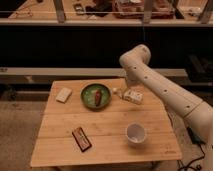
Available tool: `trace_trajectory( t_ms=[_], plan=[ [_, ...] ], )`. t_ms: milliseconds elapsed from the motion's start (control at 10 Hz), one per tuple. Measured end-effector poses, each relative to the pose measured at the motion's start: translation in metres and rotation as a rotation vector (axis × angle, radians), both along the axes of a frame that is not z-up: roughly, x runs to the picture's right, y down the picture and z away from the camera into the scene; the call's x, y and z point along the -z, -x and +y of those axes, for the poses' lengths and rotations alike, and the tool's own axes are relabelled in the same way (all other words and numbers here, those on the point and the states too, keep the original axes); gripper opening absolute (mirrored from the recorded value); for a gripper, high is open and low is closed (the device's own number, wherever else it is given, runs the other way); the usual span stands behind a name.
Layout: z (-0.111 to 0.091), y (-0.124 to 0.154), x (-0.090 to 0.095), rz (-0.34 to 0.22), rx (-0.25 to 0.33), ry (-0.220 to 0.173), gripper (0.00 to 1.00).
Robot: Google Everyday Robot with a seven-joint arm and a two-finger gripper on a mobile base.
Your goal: Move the arm in a circular motion
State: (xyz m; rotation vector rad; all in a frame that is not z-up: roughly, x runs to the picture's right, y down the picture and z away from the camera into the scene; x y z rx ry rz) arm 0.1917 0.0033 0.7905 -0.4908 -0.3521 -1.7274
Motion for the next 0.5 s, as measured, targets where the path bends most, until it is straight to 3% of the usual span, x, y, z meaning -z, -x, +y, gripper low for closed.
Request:
trace_trajectory(
  t_ms=[200,500],
  plan=[
    [0.009,-0.016,0.025,0.009,-0.051,0.024,0.75],
    [0.038,-0.015,0.079,-0.030,-0.110,0.075,0.75]
  ],
)
